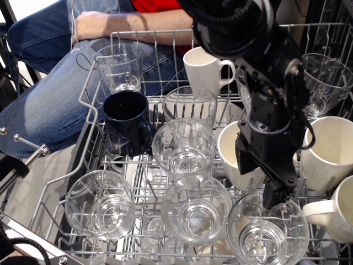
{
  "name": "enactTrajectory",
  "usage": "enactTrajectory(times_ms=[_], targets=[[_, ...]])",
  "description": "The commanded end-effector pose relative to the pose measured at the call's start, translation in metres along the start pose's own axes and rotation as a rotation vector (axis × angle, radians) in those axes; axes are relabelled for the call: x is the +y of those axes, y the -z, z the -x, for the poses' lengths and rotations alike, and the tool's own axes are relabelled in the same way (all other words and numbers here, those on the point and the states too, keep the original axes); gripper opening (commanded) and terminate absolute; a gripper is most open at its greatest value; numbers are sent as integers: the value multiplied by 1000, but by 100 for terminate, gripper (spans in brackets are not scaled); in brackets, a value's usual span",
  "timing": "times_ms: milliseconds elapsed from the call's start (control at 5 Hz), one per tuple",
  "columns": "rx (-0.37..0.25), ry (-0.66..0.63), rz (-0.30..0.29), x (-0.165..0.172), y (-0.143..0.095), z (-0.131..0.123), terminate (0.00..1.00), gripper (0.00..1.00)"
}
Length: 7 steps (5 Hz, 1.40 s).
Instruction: Pick up glass cup
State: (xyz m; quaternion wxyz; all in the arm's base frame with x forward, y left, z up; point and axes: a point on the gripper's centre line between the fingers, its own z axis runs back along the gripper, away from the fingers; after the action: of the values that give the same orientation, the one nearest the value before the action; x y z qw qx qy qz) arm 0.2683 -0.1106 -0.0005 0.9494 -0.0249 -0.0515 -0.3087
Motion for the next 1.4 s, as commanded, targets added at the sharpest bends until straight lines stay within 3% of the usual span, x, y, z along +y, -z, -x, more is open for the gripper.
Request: enactTrajectory(times_ms=[0,400,800,1000,1200], targets=[[-18,-19,-29,4,12,-14,0,100],[-32,-30,-61,12,29,-26,0,100],[-27,-17,-88,4,42,-3,0,100],[-27,-21,-90,2,45,1,0,0],[-23,-27,-85,1,42,1,0,0]])
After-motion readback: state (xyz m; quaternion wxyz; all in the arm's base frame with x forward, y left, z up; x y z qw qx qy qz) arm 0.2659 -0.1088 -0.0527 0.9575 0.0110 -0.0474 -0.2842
